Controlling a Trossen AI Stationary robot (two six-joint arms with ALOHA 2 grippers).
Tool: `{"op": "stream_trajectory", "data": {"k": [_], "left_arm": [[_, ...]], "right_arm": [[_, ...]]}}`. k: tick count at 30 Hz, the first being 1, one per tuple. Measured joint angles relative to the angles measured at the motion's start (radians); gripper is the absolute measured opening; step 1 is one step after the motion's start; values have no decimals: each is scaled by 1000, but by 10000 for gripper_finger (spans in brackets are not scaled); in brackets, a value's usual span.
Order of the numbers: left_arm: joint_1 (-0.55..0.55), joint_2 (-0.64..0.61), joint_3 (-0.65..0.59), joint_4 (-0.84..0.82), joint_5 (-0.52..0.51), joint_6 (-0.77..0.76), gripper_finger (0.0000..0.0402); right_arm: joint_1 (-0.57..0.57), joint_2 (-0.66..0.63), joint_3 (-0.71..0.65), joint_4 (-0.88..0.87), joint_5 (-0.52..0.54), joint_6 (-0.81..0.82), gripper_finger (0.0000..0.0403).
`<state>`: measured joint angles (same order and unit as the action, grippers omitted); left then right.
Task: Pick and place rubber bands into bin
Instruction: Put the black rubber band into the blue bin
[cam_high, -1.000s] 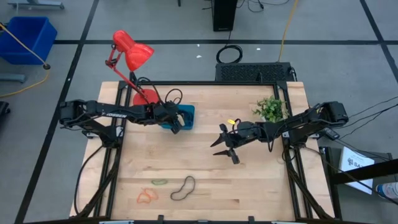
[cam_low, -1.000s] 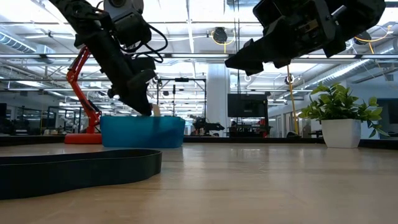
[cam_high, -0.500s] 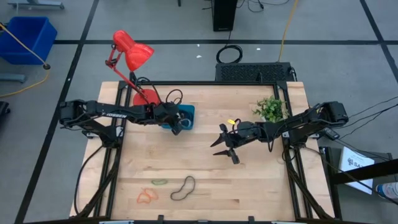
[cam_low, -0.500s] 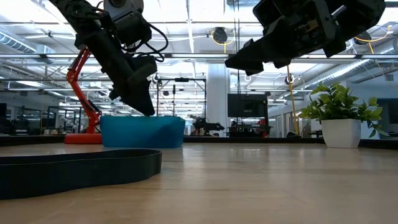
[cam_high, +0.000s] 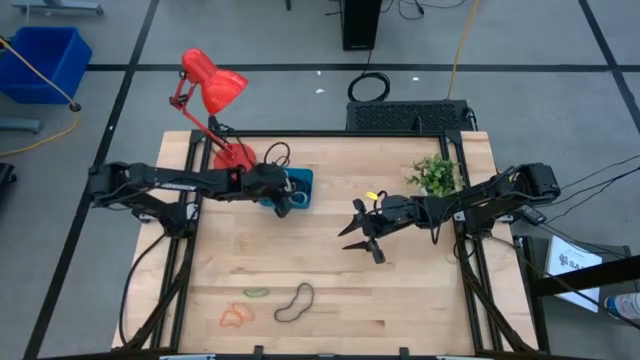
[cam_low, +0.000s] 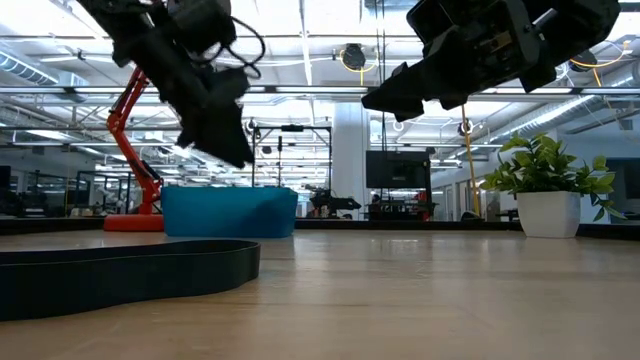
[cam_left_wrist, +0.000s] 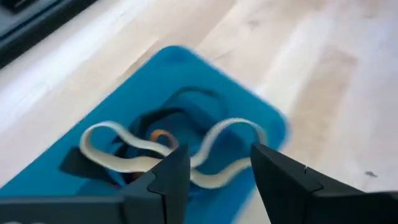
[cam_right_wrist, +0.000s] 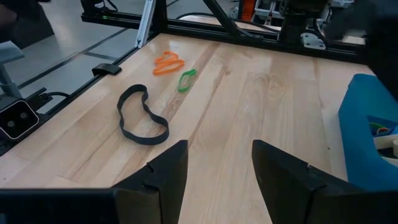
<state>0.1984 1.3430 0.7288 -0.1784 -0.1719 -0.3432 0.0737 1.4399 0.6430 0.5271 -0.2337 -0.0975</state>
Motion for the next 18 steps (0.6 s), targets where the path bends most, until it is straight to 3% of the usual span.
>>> {"op": "stream_trajectory", "data": {"k": [3,9,18], "left_arm": [[-50,-50,0,47,32,32,179],[-191,-103,0,81,225,71,179],[-397,-85,0,73,247,-26,179]], "right_arm": [[0,0,0,0,0,0,175],[0,0,0,2,0,0,172],[0,0,0,6,0,0,173]]}}
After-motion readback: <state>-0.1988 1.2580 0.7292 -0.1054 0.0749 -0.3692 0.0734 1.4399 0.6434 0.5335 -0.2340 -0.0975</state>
